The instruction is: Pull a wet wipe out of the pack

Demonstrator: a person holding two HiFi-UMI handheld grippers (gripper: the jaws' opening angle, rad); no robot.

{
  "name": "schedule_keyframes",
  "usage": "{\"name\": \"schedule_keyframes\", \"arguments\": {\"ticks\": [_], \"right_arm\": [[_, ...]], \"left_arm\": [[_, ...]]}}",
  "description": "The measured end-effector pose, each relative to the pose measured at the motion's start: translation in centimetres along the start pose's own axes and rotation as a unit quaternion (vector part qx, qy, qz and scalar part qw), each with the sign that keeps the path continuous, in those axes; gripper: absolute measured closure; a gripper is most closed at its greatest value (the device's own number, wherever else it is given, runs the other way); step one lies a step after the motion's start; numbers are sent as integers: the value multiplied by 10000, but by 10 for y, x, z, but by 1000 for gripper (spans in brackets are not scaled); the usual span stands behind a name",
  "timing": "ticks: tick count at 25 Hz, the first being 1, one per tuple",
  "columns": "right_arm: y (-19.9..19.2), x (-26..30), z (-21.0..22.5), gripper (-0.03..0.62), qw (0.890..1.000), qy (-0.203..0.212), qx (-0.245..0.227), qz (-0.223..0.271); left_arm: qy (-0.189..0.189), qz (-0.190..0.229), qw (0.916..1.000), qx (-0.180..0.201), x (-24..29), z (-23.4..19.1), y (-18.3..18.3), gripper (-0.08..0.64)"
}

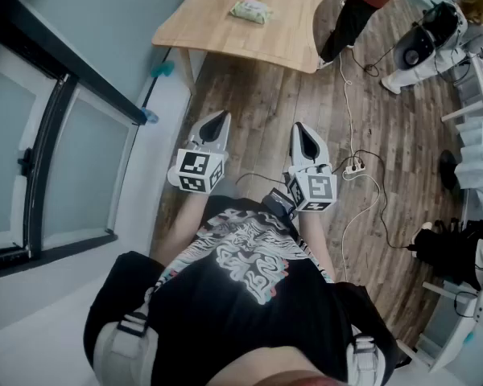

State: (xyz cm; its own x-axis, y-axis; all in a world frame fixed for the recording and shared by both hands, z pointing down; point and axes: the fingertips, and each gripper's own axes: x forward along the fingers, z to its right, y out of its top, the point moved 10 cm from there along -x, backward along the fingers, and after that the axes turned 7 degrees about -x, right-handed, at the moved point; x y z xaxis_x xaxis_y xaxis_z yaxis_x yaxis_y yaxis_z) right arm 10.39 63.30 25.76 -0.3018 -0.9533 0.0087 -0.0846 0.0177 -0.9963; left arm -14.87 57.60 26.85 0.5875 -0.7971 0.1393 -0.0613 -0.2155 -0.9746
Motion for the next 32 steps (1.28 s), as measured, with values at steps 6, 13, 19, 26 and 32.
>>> {"name": "schedule_keyframes", "arguments": {"ticks": [6, 13, 19, 26, 32], "right_arm": [[1, -6, 8, 594, 9999, -87, 52, 1], [-2, -2, 9, 594, 9998, -105, 193, 10], [-7, 7, 14, 594, 9997, -174, 195, -35], [-14, 40, 35, 594, 9993, -301, 193, -107], [-26, 100, 53, 594, 9992, -243, 179, -251]], "left_arm": [[-34, 28, 10000, -1, 0, 5, 2, 572], [-12, 5, 10000, 38, -3, 2, 1, 572], [95, 2, 10000, -15, 7, -13, 1, 572], [53, 1, 10000, -39, 47, -32, 3, 572], [75, 2, 9999, -66, 100, -65, 8, 572]]}}
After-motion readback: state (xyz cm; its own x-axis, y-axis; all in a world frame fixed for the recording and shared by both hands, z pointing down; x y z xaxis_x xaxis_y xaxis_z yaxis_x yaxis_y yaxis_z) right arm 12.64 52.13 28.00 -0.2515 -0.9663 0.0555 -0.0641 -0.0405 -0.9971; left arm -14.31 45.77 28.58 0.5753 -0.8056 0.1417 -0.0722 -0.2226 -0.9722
